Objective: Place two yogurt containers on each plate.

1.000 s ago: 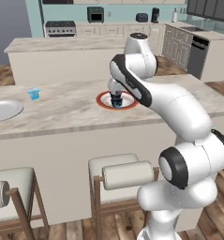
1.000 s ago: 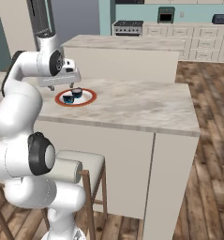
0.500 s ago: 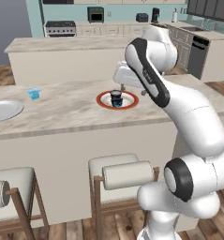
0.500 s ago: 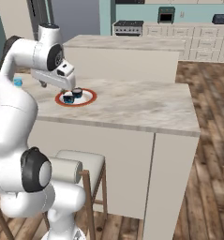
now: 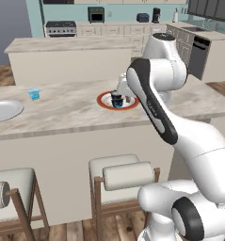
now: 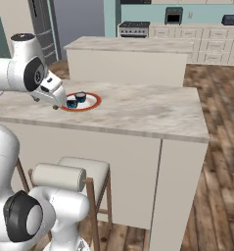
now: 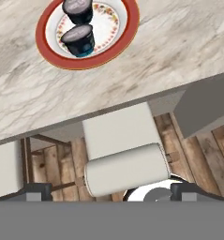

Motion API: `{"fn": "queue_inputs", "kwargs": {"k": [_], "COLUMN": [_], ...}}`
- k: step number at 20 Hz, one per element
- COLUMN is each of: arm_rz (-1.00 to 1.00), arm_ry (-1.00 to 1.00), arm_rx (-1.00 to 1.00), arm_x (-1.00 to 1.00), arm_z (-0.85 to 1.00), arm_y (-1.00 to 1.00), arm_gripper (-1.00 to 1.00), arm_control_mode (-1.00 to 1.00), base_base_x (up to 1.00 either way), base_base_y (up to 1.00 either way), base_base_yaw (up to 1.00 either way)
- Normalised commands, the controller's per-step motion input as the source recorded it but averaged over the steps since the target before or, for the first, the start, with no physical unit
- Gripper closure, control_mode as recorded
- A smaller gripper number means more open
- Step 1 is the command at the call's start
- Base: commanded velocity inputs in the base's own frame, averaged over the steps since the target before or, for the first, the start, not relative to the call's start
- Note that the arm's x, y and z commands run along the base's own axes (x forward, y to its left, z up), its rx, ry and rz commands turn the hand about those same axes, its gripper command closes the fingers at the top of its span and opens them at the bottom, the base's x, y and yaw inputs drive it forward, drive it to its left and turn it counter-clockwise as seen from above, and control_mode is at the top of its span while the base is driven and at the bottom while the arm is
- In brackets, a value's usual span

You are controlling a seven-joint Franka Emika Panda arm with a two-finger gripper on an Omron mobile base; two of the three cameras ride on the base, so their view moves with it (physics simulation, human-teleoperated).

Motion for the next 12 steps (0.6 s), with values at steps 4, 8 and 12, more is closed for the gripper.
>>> {"fn": "queue_inputs", "kwargs": {"k": [4,8,12], "arm_rz": [0.00,0.00,0.00], "arm_ry": [0.01,0.01,0.00], "arm_rx": [0.01,0.04,0.00], "arm_x": [-0.03,-0.22,0.00], "arm_z": [0.00,-0.02,0.00], "arm_y": [0.00,0.06,0.00], "arm_gripper": [-1.00,-1.00,-1.00], "arm_control_mode": [-1.00,1.00,1.00], "base_base_x": [0.00,-0.28,-0.36], "base_base_y": [0.00,0.26,0.94], "base_base_yaw": [0.00,0.00,-0.04]}}
